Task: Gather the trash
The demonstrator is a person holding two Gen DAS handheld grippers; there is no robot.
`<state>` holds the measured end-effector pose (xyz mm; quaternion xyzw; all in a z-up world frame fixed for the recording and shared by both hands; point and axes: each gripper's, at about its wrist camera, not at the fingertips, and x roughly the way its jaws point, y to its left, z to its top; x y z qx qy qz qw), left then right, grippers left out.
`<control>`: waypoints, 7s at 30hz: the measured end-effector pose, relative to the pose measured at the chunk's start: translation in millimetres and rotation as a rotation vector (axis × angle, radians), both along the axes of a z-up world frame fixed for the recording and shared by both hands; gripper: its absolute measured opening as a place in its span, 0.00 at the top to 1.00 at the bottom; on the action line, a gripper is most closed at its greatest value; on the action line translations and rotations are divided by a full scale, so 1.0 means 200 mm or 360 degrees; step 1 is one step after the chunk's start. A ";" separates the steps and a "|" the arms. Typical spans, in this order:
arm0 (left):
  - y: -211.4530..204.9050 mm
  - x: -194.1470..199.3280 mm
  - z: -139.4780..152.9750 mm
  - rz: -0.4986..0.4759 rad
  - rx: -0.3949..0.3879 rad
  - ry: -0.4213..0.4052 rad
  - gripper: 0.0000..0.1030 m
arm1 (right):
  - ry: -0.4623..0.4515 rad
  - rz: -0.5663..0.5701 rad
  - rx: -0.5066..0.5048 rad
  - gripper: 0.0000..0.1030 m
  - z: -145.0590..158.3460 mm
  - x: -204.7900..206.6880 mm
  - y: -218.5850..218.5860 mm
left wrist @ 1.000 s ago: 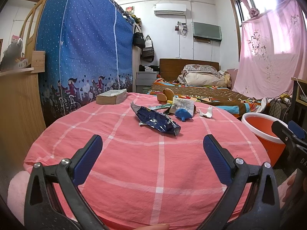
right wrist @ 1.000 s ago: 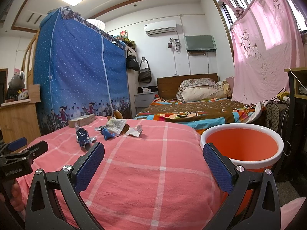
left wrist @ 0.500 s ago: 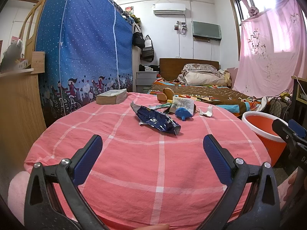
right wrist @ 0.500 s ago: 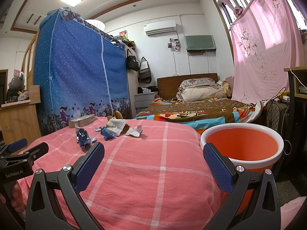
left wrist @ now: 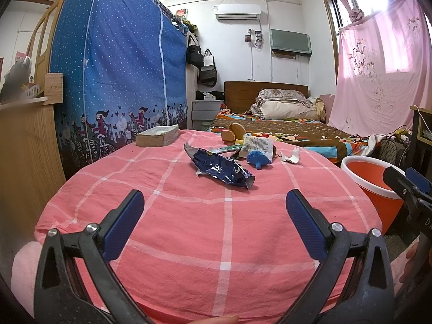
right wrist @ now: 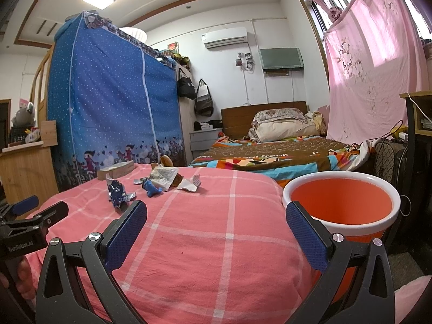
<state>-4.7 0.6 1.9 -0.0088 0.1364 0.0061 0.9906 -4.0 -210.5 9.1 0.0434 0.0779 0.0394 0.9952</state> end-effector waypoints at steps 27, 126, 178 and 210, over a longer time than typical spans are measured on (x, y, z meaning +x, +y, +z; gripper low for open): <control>0.00 0.00 0.00 0.0002 0.0007 0.0006 0.00 | 0.0010 0.0002 0.0008 0.00 0.00 0.00 0.00; -1.25 0.88 0.23 -0.1096 -0.0133 0.0610 0.94 | 0.0229 -0.0294 0.0277 0.69 0.20 0.65 -0.94; -0.37 0.70 0.37 -0.0253 -0.0192 -0.0077 0.00 | -0.0332 -0.0106 0.0178 0.00 0.40 0.53 -0.50; 0.14 0.89 -0.08 -0.0227 -0.0126 0.0766 0.10 | 0.0470 0.0326 -0.0049 0.00 0.10 1.01 0.11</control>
